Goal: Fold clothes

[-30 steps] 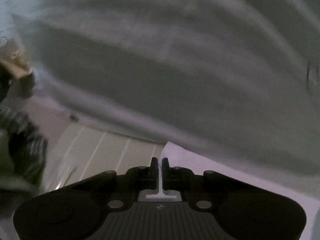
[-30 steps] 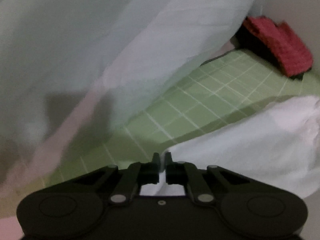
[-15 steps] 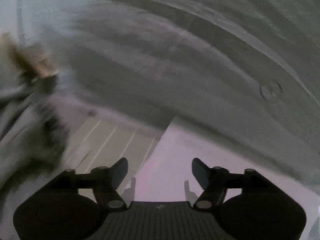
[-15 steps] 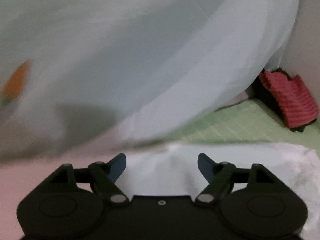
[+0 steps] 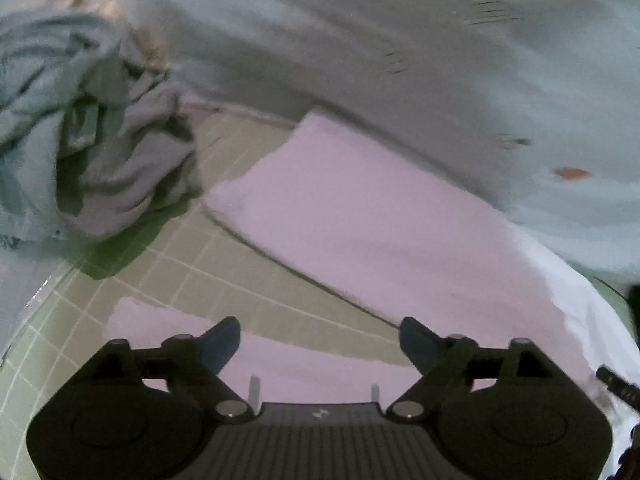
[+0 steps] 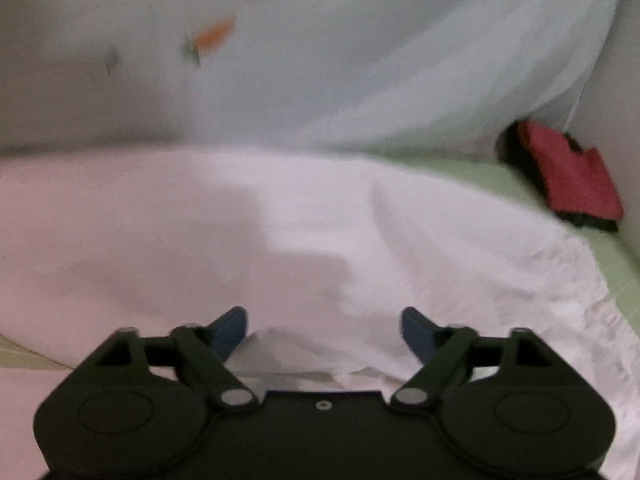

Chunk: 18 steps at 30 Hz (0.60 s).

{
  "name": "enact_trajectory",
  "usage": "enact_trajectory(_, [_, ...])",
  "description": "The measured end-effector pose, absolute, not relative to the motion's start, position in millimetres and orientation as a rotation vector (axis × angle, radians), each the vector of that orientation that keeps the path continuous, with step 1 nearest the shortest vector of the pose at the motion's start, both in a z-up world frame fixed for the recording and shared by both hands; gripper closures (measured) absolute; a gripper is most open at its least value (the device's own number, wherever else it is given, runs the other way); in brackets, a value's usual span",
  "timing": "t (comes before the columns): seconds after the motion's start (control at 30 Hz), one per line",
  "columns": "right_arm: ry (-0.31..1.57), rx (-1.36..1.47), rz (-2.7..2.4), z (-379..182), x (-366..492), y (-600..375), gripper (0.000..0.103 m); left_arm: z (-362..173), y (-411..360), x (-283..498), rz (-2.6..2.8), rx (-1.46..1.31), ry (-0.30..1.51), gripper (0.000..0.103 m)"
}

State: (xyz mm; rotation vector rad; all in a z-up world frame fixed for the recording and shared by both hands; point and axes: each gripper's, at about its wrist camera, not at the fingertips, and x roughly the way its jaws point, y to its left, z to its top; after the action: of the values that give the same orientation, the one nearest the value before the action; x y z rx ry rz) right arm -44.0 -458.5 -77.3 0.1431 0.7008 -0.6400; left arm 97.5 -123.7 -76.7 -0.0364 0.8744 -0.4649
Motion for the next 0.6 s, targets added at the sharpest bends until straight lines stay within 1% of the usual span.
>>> enact_trajectory(0.03, [0.687, 0.149, -0.627, -71.5, -54.4, -457.6, 0.0, -73.4, -125.5, 84.4, -0.469, -0.036, 0.861, 0.012])
enact_trajectory(0.07, [0.655, 0.156, -0.623, -65.6, -70.0, -461.8, 0.0, -70.7, -127.3, 71.5, -0.471, -0.038, 0.849, 0.011])
enact_trajectory(0.13, [0.636, 0.175, -0.62, -61.3, -105.6, -471.4, 0.0, -70.1, -130.8, 46.7, -0.469, -0.05, 0.848, 0.004])
enact_trajectory(0.23, [0.632, 0.197, -0.638, -61.2, -157.4, -494.0, 0.0, -75.5, -136.5, 10.1, -0.456, -0.065, 0.86, 0.004])
enact_trajectory(0.37, [0.645, 0.259, -0.703, -66.0, -230.3, -542.0, 0.0, -91.5, -145.9, -38.2, -0.394, -0.092, 0.93, 0.004])
enact_trajectory(0.6, [0.704, 0.479, -0.877, -95.8, -339.0, -620.5, 0.0, -119.9, -161.0, -97.9, -0.332, -0.138, 1.017, 0.004])
